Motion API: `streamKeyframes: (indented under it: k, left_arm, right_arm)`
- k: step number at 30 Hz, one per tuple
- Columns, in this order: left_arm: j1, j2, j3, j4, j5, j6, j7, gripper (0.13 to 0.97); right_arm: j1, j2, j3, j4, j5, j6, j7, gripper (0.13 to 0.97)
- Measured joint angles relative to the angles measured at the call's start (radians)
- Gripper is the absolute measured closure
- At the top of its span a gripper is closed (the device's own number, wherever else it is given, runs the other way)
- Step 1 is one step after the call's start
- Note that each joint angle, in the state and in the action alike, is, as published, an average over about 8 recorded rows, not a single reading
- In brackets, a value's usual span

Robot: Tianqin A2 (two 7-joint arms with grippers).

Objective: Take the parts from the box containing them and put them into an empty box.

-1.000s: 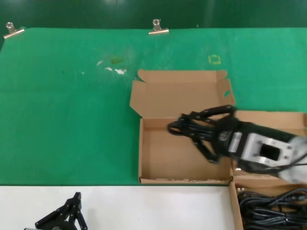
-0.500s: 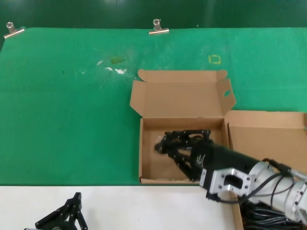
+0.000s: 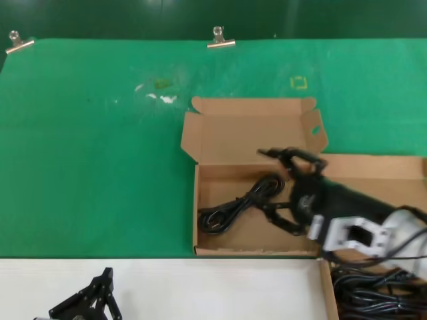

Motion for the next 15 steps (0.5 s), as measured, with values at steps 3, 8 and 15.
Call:
streamKeyframes:
  k: [3,8,15]
  left_arm:
    - [0.0,0.0,0.0,0.0,0.0,0.0,0.0,0.948]
    - [0.0,0.0,0.0,0.0,0.0,0.0,0.0,0.948]
    - [0.0,0.0,0.0,0.0,0.0,0.0,0.0,0.939]
  right_arm:
    - [-0.035,0.048,0.027,0.081,0.01,-0.004,0.063,0.638]
    - [-0.086,0.095,0.063,0.163,0.036,-0.004,0.11,0.55]
    - [-0.099,0.1,0.072,0.176,0.044,-0.001,0.116,0.372]
